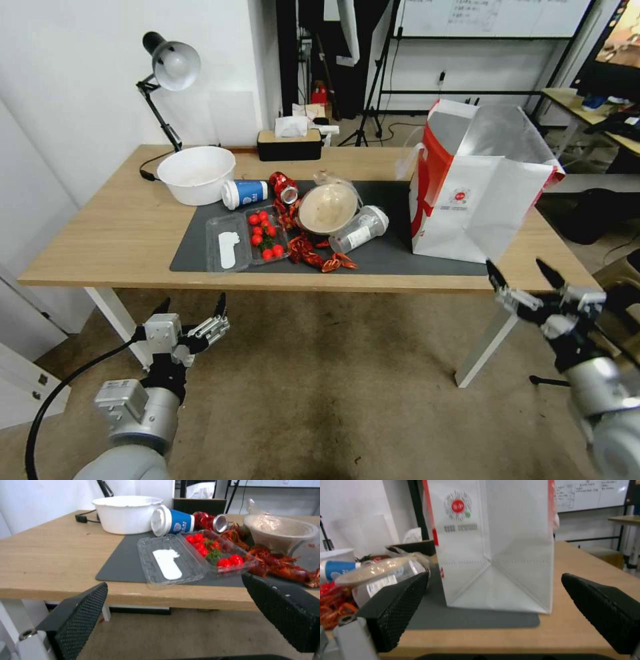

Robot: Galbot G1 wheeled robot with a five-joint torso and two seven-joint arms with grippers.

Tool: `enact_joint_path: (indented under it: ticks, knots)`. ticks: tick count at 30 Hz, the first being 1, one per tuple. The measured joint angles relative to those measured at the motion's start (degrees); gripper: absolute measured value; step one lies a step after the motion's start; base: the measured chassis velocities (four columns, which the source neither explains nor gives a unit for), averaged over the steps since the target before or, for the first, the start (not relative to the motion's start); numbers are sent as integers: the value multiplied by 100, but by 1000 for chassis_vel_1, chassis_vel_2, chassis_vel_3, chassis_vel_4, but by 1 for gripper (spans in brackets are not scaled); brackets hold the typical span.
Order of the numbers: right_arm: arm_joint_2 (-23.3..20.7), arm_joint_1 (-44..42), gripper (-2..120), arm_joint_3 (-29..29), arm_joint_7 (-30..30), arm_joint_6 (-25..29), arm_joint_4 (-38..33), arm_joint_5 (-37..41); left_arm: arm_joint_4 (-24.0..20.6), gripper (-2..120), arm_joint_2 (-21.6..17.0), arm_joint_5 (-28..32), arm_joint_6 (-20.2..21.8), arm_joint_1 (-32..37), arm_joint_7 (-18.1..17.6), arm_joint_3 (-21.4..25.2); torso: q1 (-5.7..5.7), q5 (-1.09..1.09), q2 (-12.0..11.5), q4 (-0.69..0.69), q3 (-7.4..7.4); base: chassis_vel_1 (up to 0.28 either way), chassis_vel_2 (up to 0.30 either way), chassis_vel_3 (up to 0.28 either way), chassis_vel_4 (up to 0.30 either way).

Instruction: Pick up the food delivery bag from the floor and place it on the table.

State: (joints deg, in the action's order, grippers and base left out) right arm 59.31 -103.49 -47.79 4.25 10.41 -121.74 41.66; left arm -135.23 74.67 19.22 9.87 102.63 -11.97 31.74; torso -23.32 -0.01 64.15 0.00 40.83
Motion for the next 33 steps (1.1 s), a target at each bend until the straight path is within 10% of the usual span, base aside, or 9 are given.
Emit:
enact_joint_path:
  ticks: [33]
  knots:
    - [403,404,100,559,55,277,681,-390,316,100,-39,-21,-94,-109,85,-14,0,1,0,0,1,0,0,0,0]
